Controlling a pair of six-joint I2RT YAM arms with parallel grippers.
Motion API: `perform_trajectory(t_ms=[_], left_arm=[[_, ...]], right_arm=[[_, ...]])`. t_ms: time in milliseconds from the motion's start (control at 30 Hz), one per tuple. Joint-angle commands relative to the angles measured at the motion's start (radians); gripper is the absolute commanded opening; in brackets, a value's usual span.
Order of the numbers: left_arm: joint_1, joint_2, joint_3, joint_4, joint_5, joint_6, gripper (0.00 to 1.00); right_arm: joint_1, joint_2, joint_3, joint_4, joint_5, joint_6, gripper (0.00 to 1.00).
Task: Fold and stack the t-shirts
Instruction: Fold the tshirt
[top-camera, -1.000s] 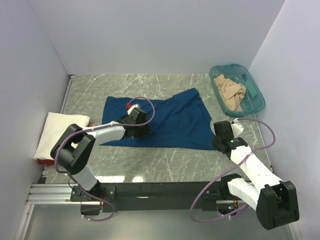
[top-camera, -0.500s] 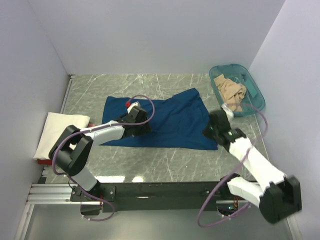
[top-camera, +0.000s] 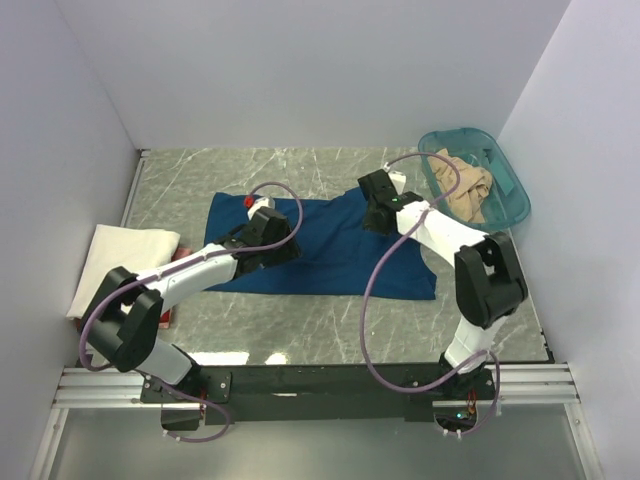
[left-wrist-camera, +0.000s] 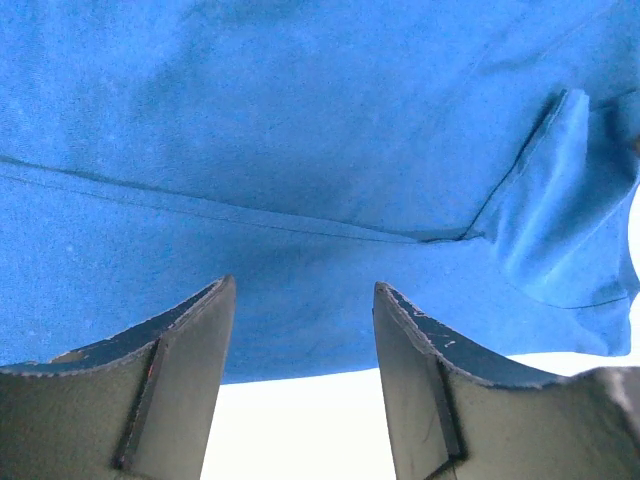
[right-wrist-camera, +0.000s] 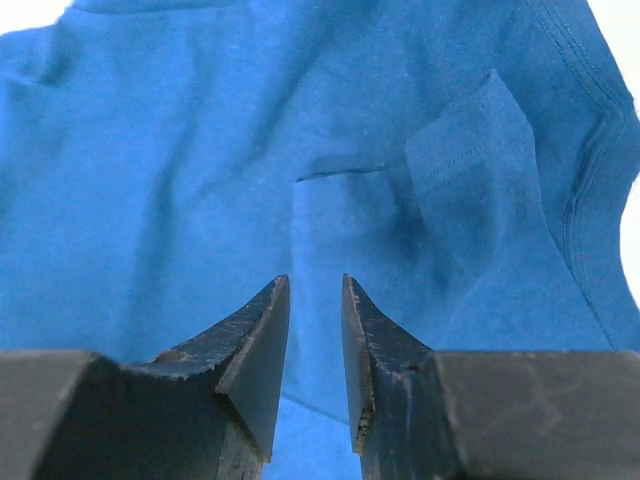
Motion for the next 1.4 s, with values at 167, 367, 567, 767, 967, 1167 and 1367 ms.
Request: perform_trajectory(t_ms=[167, 367, 567, 767, 967, 1167, 1367], left_arm=[[0.006, -0.032, -0.012, 0.004, -0.009, 0.024, 0.63], [0.007, -0.029, -0.015, 0.004, -0.011, 0.024, 0.63], [0.009, -0.026, -0.016, 0.004, -0.011, 0.025, 0.63], [0.01, -0.028, -0.016, 0.004, -0.011, 0.025, 0.63], [0.012, -0.026, -0.016, 0.003, -0.012, 0.024, 0.63], [0.013, -0.025, -0.019, 0.001, -0.014, 0.024, 0.63], [0.015, -0.026, -0.019, -0.003, -0.017, 0.027, 0.63]], right_arm=[[0.011, 0.127, 0.135, -0.036, 0.045, -0.056, 0.36], [0.018, 0.198, 0.184, -0.061, 0.064, -0.061, 0.36], [0.021, 0.238, 0.2, -0.069, 0.078, -0.067, 0.36], [0.022, 0.252, 0.204, -0.072, 0.085, -0.07, 0.33], [0.027, 0.217, 0.185, -0.055, 0.072, -0.068, 0.01], [0.041, 0.167, 0.167, -0.038, 0.056, -0.07, 0.0], [0.056, 0.135, 0.17, -0.047, 0.072, -0.071, 0.0]])
